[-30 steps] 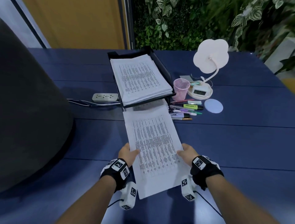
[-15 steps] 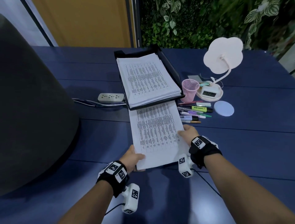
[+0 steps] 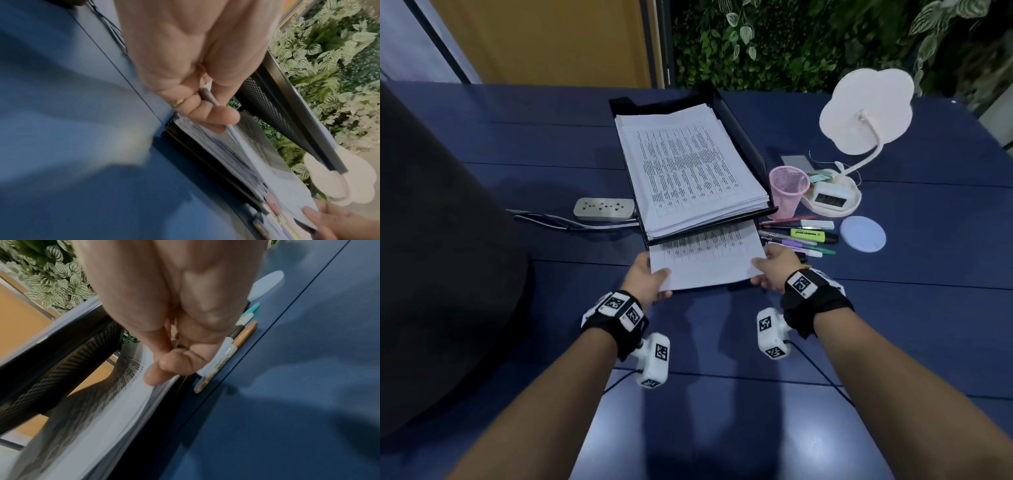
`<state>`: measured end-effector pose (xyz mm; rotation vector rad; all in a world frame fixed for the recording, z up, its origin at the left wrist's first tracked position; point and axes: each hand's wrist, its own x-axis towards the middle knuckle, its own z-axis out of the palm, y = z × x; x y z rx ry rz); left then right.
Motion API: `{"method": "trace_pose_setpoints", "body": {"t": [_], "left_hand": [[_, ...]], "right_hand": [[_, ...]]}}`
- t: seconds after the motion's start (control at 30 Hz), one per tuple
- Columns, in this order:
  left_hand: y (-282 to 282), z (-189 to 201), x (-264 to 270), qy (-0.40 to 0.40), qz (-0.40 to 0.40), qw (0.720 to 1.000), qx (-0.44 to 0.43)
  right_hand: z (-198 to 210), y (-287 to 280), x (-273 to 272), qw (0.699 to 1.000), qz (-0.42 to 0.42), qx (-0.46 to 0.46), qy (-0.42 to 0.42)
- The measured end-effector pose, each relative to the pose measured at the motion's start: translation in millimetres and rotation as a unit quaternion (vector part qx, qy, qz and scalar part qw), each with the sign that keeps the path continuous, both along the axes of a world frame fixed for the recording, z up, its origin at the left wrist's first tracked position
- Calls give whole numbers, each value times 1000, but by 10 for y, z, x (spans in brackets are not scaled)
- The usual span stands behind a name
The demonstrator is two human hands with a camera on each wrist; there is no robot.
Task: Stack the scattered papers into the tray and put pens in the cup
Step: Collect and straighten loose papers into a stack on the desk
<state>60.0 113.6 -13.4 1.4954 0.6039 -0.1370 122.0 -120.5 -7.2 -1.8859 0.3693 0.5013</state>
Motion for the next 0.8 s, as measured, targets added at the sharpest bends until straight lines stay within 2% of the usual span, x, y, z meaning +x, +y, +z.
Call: {"method": "trace_pose_setpoints", "body": {"t": [0.13,0.27,0.33,0.43,0.53,0.6,0.73,0.8], "left_hand": [[43,19,246,-39,62,997,-4],[102,-54,325,-62,63,991,100],[98,-106,335,-64,66,984,155],[82,-191,346,-41,35,969,241],[75,-228,334,-23,-5,956,294],[83,-238,324,-15,-13,944,329],[66,-233,297,5,-63,908,415],[44,-213,274,28,-86,889,449]], "right_hand": [[11,158,252,995,-82,47,-11],[79,257,453,987,-138,77,24],[46,261,537,981,-163,105,8],[-36,265,592,980,-163,116,1],[-90,301,649,958,-222,182,30],[-121,332,682,954,-253,158,22],[-125,339,644,960,-233,155,5],[-190,279,620,971,-208,117,-18]]}}
